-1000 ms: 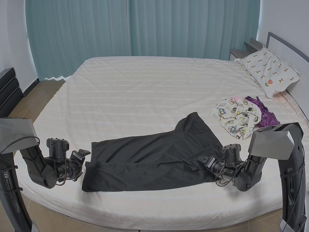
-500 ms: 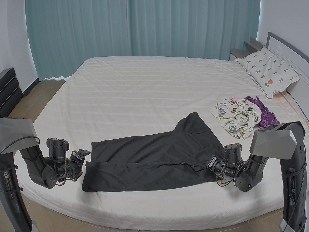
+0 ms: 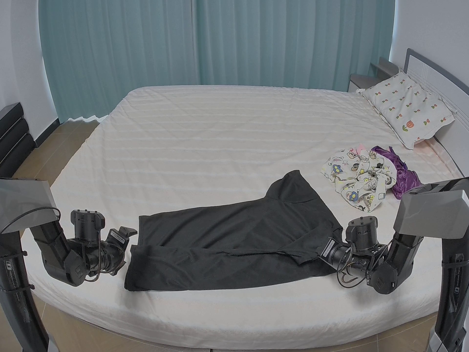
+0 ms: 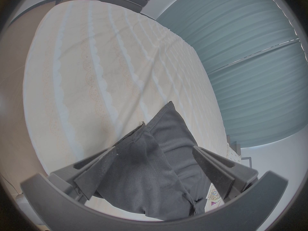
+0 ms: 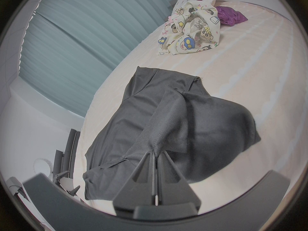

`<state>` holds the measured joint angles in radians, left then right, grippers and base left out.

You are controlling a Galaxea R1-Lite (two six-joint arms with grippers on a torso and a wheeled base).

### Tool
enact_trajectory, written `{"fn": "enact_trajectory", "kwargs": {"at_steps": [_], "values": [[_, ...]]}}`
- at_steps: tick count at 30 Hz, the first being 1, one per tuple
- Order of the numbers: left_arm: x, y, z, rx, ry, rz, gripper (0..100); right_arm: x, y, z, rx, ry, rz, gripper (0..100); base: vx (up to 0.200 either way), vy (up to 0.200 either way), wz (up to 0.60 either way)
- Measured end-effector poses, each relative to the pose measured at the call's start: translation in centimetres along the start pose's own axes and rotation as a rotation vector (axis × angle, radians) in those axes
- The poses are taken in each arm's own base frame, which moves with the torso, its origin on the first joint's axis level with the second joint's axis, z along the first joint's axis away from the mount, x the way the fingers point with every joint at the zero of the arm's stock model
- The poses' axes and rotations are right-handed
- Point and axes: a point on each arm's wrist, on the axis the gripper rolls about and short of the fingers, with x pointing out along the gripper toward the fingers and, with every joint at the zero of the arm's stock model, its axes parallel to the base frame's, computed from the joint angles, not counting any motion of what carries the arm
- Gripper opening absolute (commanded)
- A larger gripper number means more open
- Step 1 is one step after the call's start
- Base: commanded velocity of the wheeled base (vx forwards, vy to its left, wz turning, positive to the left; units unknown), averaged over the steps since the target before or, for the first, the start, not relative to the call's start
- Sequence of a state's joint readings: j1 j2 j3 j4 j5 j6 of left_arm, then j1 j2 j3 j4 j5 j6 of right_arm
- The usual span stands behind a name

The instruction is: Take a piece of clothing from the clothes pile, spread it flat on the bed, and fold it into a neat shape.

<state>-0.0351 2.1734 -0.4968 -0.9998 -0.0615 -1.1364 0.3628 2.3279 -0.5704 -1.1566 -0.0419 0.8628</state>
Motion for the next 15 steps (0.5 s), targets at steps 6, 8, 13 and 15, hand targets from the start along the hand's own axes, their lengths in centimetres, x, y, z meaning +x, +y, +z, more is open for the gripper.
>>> {"fn": "enact_trajectory", "kwargs": {"at_steps": [6,8,13,15], "values": [[0.0,0.0,0.0,0.000,0.000,0.000,100,-1.3,-0.2,-0.3,-0.073,0.020,-0.010,0,0.000,0.000,0.00],[0.0,0.0,0.0,0.000,0.000,0.000,100,-1.6,-0.4,-0.4,-0.091,0.028,-0.018,0,0.000,0.000,0.00],[0.0,0.0,0.0,0.000,0.000,0.000,100,-1.9,-0.9,-0.8,-0.129,0.047,-0.035,0,0.000,0.000,0.00],[0.0,0.0,0.0,0.000,0.000,0.001,100,-1.9,-1.1,-0.9,-0.140,0.052,-0.042,0,0.000,0.000,0.00]]}}
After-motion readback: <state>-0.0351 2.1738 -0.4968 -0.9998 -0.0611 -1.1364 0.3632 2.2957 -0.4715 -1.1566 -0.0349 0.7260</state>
